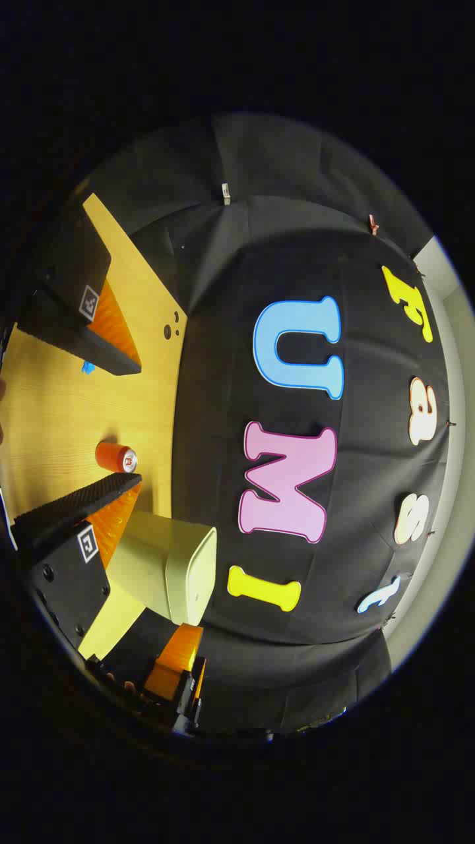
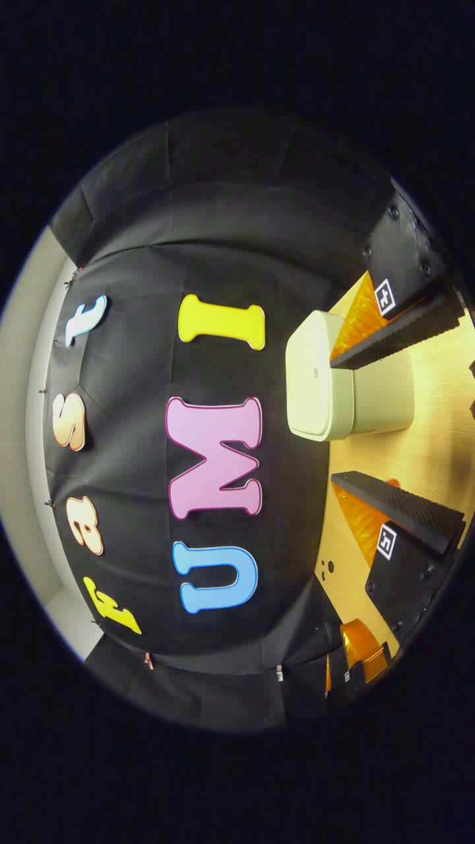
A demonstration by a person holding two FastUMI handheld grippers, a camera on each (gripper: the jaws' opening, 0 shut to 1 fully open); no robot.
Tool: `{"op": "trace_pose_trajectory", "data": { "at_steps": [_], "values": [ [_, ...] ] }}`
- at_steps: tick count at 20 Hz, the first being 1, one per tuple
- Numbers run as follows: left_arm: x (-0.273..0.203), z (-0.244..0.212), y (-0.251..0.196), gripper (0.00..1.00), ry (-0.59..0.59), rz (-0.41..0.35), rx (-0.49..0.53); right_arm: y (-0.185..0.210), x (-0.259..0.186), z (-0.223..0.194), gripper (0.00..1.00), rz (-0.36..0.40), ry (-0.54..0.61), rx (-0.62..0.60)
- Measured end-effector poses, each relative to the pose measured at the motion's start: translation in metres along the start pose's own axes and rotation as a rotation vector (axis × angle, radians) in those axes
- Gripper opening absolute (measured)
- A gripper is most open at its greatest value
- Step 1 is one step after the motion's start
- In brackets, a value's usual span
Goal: Press the lid of the desktop garbage bin to open it, pick up the crumpled paper on the desktop and throw it into the bin, then pick up the pop can on the desktop and drop it into the bin, and finally close the garbage bin lid.
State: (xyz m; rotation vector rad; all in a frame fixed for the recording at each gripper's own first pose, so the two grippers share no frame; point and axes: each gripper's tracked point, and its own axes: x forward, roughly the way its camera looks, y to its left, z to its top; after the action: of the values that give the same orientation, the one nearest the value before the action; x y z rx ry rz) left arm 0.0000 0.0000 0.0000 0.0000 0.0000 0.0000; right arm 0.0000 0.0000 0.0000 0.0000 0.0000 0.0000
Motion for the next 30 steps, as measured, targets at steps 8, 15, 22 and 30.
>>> {"op": "trace_pose_trajectory", "data": {
  "at_steps": [8,15,22,30],
  "values": [
    [0.027,-0.007,-0.015,0.96,0.02,-0.029,0.01,-0.017,0.019,-0.014,0.98,-0.02,0.044,0.021],
    [0.037,-0.015,-0.021,0.96,0.046,-0.04,0.011,-0.024,0.024,-0.025,0.98,-0.035,0.077,0.026],
    [0.044,-0.021,-0.026,0.96,0.053,-0.038,0.009,-0.031,0.024,-0.03,0.98,-0.047,0.104,0.016],
    [0.049,-0.025,-0.029,0.96,0.064,-0.042,0.017,-0.032,0.027,-0.029,0.95,-0.048,0.102,0.016]
  ]
}}
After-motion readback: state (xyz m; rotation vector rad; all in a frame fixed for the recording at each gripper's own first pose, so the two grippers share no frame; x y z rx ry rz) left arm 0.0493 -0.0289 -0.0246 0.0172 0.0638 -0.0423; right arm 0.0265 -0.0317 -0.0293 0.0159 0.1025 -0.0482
